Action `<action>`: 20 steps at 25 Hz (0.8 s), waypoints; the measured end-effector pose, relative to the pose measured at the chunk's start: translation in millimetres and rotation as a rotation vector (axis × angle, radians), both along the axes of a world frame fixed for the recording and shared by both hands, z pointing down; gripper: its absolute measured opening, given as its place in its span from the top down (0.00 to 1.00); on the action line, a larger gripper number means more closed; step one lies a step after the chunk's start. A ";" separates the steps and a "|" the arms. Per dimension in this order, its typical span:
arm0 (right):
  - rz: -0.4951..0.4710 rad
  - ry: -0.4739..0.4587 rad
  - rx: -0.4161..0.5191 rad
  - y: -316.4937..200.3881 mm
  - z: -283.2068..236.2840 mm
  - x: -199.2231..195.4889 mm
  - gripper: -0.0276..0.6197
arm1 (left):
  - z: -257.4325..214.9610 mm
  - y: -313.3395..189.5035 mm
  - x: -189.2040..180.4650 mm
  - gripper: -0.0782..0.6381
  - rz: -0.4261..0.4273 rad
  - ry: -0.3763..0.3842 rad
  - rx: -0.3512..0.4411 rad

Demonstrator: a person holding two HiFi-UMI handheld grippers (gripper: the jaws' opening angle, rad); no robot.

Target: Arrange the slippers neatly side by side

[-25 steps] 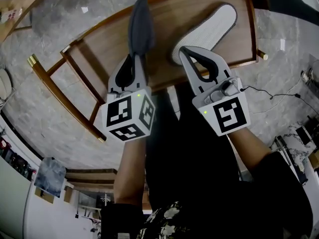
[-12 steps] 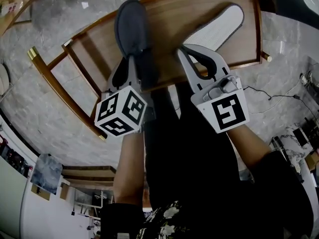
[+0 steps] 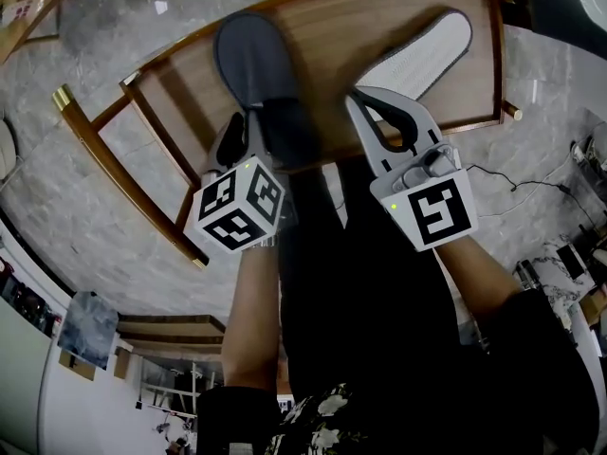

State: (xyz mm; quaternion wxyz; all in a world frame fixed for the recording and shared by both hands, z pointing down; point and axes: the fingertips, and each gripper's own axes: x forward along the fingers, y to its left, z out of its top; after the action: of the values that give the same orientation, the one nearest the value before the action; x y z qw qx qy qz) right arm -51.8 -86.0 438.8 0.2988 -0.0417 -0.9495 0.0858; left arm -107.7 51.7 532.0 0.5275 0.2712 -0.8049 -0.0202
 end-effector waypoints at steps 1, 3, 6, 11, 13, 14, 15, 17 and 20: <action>-0.006 0.009 0.005 -0.2 1.2 1.9 0.96 | 1.2 -0.7 1.6 0.75 0.001 -0.005 -0.007; -0.028 0.014 0.028 0.8 3.2 2.8 0.96 | 2.4 -2.7 3.5 0.73 -0.006 -0.004 0.002; -0.038 0.013 0.038 9.6 6.2 0.4 0.96 | 0.8 2.0 1.7 0.73 0.002 -0.012 0.003; -0.038 0.021 0.091 12.1 3.1 2.6 0.96 | -9.4 -3.7 0.5 0.73 0.085 -0.080 0.011; -0.011 0.014 0.112 8.7 -2.8 3.2 0.96 | -16.9 -8.4 0.6 0.74 0.118 -0.110 0.021; 0.001 0.012 0.125 6.8 -6.3 4.4 0.96 | -21.2 -11.5 1.5 0.76 0.132 -0.124 0.026; 0.006 0.014 0.145 5.1 -9.4 6.0 0.96 | -25.8 -15.3 2.4 0.78 0.142 -0.135 0.035; -0.002 0.013 0.192 2.6 -15.0 6.7 0.96 | -36.0 -24.1 2.9 0.79 0.154 -0.154 0.058; -0.025 -0.006 0.228 -0.4 -22.1 5.0 0.96 | -48.5 -33.0 3.6 0.83 0.160 -0.178 0.082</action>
State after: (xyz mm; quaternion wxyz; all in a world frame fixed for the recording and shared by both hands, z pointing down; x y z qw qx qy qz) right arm -46.8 -86.4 416.6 0.2998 -0.0196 -0.9534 -0.0267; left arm -104.1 18.7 483.5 0.4422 0.3567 -0.8228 0.0133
